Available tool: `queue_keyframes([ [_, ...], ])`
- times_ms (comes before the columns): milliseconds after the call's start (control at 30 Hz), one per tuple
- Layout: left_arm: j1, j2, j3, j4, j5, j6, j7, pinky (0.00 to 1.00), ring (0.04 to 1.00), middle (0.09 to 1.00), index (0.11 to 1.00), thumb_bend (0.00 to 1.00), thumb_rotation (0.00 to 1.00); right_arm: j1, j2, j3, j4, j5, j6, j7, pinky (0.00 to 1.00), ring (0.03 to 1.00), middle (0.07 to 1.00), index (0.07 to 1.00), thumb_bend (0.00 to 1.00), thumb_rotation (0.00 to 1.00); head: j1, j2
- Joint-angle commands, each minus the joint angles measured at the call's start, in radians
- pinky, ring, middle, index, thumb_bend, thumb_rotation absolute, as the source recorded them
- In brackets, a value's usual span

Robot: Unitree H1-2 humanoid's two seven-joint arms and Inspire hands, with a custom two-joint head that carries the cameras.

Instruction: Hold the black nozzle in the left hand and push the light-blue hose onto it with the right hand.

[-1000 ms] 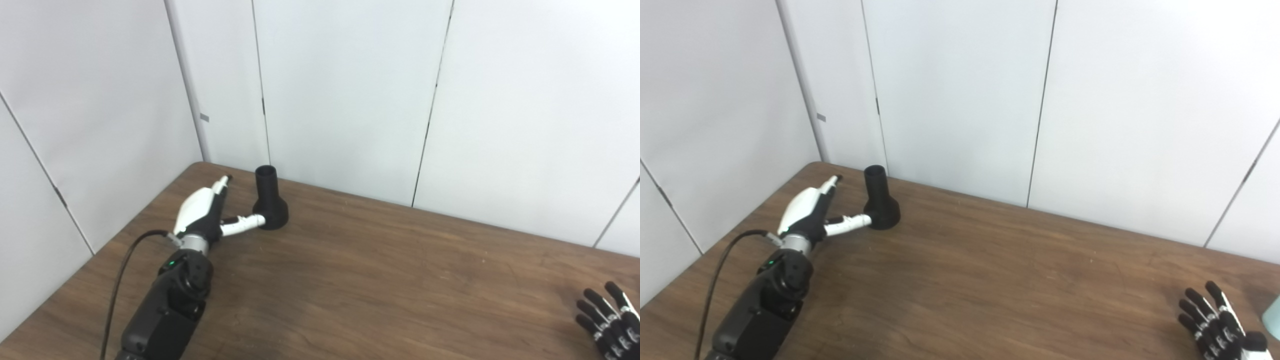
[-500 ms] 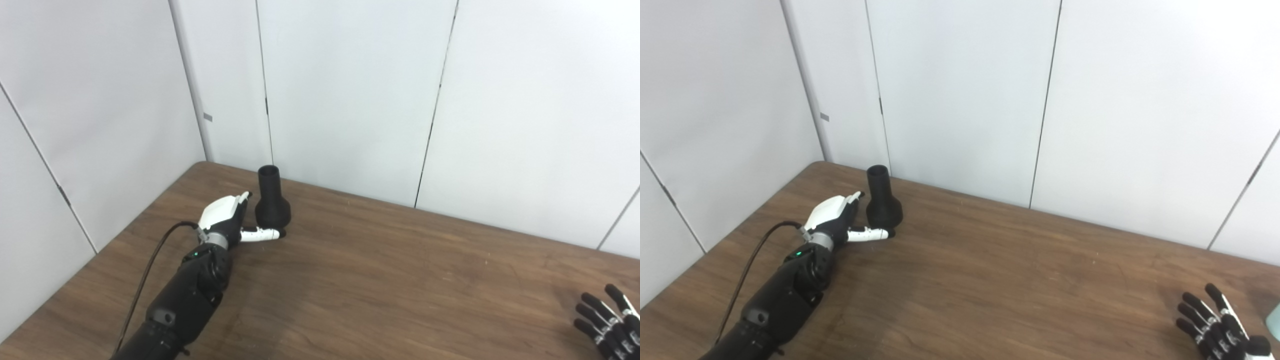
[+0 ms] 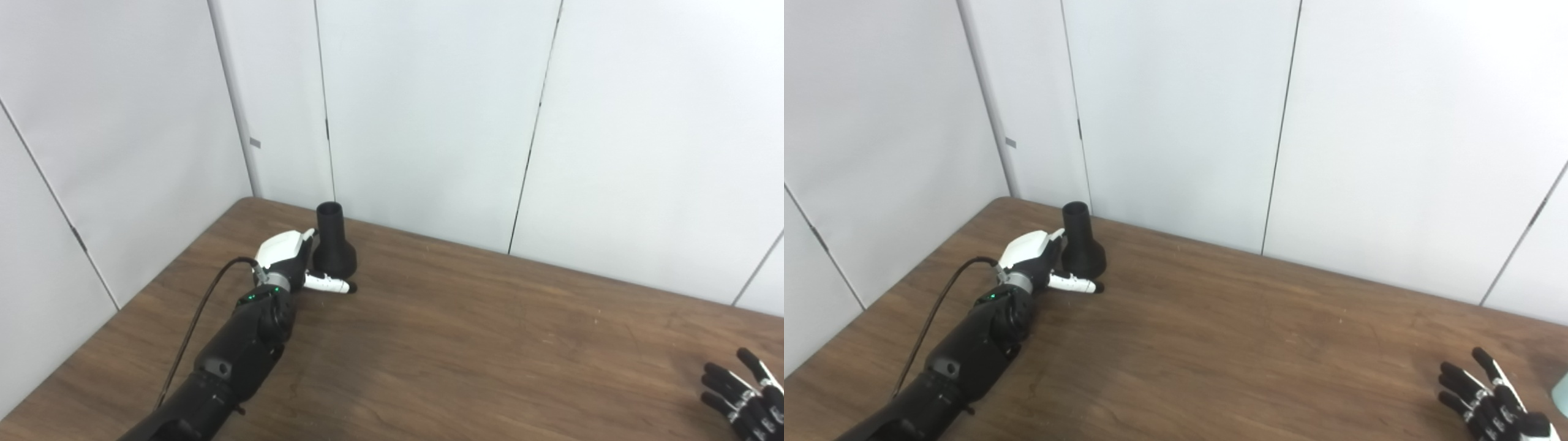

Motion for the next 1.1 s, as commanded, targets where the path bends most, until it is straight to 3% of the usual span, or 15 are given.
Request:
queue_keyframes([
  [0, -0.046, 0.007, 0.021, 0.004, -0.008, -0.013, 0.048, 1.00, 0.972, 0.918, 0.877, 0.99, 0.49, 0.057, -0.007, 0.004, 0.022, -0.026, 0.032, -0.018, 0.82, 0.844, 0.818, 0.969, 0.82, 0.98, -0.001, 0.002],
  [367, -0.065, 0.001, 0.009, 0.042, -0.022, -0.038, 0.084, 1.00, 0.947, 0.882, 0.836, 0.96, 0.39, 0.061, -0.008, 0.021, 0.007, -0.033, 0.043, -0.036, 0.83, 0.843, 0.795, 0.971, 0.81, 0.99, -0.009, 0.006],
  [567, -0.080, -0.003, 0.000, 0.051, -0.029, -0.025, 0.070, 1.00, 0.927, 0.840, 0.714, 0.91, 0.30, 0.067, -0.006, 0.026, -0.016, -0.033, 0.054, -0.047, 0.83, 0.846, 0.790, 0.969, 0.80, 0.99, -0.010, 0.009],
  [700, -0.078, -0.010, 0.019, 0.048, -0.060, -0.051, 0.087, 1.00, 0.874, 0.689, 0.601, 0.83, 0.11, 0.068, -0.007, 0.028, -0.020, -0.032, 0.056, -0.051, 0.83, 0.848, 0.791, 0.971, 0.80, 1.00, -0.014, 0.013],
  [733, -0.077, -0.012, 0.023, 0.050, -0.066, -0.058, 0.093, 1.00, 0.864, 0.650, 0.545, 0.68, 0.08, 0.069, -0.007, 0.028, -0.022, -0.031, 0.057, -0.052, 0.83, 0.849, 0.791, 0.971, 0.79, 1.00, -0.014, 0.013],
  [800, -0.075, -0.019, 0.030, 0.056, -0.072, -0.072, 0.116, 1.00, 0.860, 0.618, 0.497, 0.56, 0.06, 0.072, -0.006, 0.027, -0.030, -0.030, 0.059, -0.056, 0.83, 0.849, 0.791, 0.972, 0.79, 1.00, -0.015, 0.014],
  [1067, -0.071, -0.012, 0.027, 0.034, -0.066, -0.080, 0.111, 1.00, 0.732, 0.554, 0.458, 0.51, 0.00, 0.071, -0.003, 0.035, -0.039, -0.032, 0.061, -0.071, 0.84, 0.845, 0.785, 0.973, 0.79, 1.00, -0.017, 0.018],
])
